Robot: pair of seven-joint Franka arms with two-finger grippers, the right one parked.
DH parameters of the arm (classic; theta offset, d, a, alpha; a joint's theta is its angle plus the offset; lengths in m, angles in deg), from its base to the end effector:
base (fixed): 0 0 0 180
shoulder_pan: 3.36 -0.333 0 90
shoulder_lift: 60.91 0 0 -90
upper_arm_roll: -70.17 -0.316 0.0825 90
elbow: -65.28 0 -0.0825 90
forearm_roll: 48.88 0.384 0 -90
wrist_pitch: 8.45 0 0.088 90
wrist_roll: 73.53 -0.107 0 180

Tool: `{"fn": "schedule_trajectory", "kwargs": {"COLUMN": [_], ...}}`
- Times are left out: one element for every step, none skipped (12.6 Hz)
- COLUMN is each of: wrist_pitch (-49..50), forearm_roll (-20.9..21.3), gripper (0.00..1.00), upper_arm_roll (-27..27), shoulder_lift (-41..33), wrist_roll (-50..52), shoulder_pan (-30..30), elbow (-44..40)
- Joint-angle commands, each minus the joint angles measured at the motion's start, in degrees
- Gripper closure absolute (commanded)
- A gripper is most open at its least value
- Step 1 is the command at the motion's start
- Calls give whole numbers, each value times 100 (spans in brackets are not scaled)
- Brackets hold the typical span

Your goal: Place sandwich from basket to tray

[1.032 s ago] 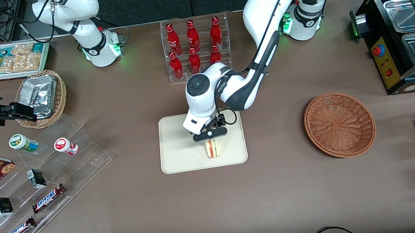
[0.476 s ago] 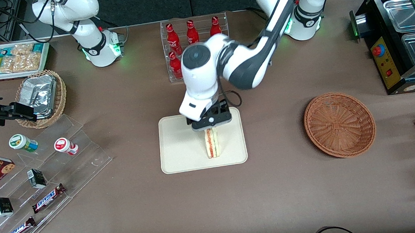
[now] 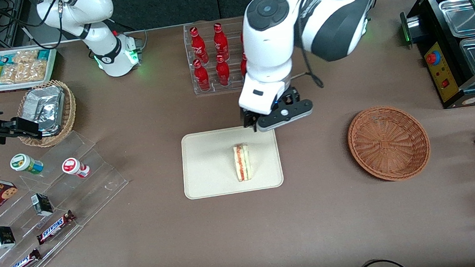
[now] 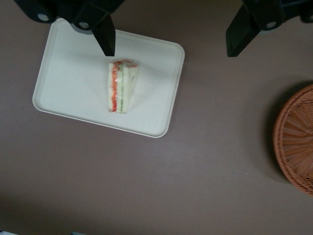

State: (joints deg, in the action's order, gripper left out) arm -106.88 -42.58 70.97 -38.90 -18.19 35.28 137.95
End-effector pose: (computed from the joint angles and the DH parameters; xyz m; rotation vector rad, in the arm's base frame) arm 0.5322 -0.4222 0.5455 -3.0861 -0.4131 -0.1884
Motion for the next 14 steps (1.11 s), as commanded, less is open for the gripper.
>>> {"fn": "schedule_trajectory", "kwargs": {"wrist_pitch": [367, 499, 640, 789, 904, 1044, 1202, 1351, 1492, 1624, 1773, 1888, 2020, 2186], "forearm_roll": [65, 65, 30, 4, -5, -14, -23, -58, -206, -303, -330, -487, -671, -691], "gripper": [0, 0, 0, 0, 0, 0, 0, 0, 0, 0, 0, 0, 0, 0], "upper_arm_roll": [34, 34, 34, 34, 34, 34, 43, 43, 43, 43, 43, 43, 43, 60], "shoulder_lift": [-371, -477, -591, -705, -802, -907, -995, -1092, -1180, -1303, -1434, -1575, -1663, -1717], "wrist_roll": [-391, -558, -759, -927, -1111, -1330, -1576, -1875, -2226, -2577, -2885, -3202, -3561, -3939], "shoulder_pan": [-208, -287, -435, -550, -664, -831, -998, -1191, -1436, -1648, -1885, -2122, -2412, -2649], "elbow": [151, 151, 168, 186, 186, 195, 195, 204, 204, 204, 204, 204, 195, 195]}}
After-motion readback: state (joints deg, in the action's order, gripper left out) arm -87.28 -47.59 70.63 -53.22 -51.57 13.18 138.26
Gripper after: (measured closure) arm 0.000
